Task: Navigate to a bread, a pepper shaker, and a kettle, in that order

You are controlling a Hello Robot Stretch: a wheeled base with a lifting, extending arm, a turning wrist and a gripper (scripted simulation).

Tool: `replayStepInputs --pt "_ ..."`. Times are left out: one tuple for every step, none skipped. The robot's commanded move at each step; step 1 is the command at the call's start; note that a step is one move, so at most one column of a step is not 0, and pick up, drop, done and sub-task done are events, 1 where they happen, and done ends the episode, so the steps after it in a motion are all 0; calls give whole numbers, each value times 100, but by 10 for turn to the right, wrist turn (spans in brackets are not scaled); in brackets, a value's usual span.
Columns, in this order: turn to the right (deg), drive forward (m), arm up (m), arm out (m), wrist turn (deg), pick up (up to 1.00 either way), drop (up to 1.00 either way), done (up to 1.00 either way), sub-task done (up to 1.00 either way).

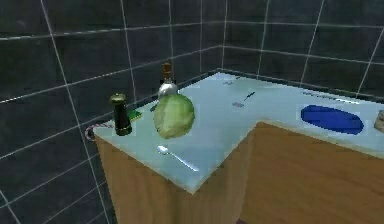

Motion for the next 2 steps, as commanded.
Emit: replayStepInputs --pt "-180 0 0 0 0 0 0 0 0" --pt "0 0 0 0 0 0 0 0 100"
